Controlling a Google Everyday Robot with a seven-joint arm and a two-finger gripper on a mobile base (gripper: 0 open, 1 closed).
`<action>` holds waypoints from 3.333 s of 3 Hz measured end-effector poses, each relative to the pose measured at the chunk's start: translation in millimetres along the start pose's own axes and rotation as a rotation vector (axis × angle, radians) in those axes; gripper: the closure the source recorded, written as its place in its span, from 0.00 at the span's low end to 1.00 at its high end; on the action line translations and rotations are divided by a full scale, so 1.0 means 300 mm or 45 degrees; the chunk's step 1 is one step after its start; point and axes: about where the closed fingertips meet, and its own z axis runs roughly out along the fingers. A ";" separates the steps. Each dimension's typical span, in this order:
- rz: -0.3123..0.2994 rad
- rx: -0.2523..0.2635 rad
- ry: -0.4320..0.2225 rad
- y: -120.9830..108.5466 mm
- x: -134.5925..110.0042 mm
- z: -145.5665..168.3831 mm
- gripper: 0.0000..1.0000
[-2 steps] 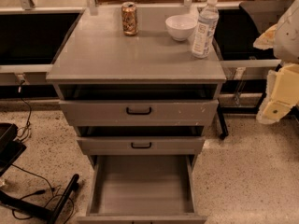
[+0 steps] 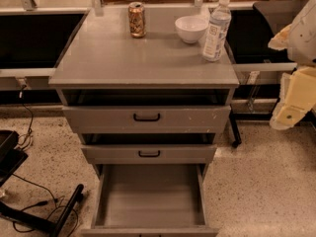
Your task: Close bottom drawer
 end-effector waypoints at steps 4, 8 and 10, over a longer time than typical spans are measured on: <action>0.210 -0.114 -0.120 0.401 0.135 0.745 0.00; 0.302 -0.379 -0.096 0.623 0.199 1.276 0.00; 0.376 -0.549 -0.048 0.881 0.288 1.790 0.42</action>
Offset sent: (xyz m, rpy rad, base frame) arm -0.0503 0.0212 -0.2331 0.1897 -0.0172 -0.0933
